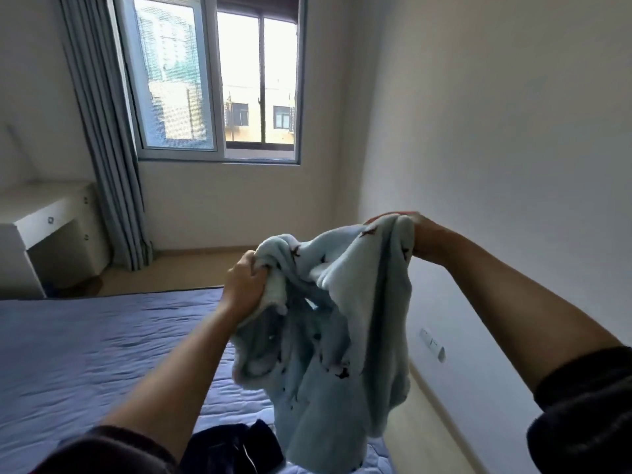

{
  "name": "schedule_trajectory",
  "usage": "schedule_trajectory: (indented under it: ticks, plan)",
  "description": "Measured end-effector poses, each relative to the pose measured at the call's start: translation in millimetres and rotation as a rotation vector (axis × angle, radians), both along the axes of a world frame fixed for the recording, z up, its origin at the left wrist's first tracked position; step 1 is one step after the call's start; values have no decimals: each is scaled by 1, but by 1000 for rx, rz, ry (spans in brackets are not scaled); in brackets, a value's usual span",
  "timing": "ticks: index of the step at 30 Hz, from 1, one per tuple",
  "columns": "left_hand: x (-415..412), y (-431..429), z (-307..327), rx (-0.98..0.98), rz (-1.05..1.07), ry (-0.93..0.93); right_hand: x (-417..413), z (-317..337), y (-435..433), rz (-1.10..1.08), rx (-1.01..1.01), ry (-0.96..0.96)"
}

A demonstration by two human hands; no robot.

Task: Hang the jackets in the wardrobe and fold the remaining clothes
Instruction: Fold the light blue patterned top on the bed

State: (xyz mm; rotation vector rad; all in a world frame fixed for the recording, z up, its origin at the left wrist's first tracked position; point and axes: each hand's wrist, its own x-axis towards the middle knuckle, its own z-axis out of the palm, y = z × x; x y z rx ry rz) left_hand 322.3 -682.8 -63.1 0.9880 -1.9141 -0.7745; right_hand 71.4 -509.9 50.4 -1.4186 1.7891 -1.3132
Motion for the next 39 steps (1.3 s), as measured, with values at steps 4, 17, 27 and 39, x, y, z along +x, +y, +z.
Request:
schedule_trajectory:
  ticks: [4, 17, 27, 39]
  plan:
    - [-22, 17, 52, -59, -244, -36, 7, -22, 14, 218, 438, 151]
    - [-89, -28, 46, 338, -96, -393, -13, -103, -35, -114, 427, -64]
    - [-70, -28, -243, 1057, -9, -169, 1, -372, -96, -188, 739, -178]
    - [179, -60, -515, 864, 370, -779, 197, -639, -156, 103, 1073, -312]
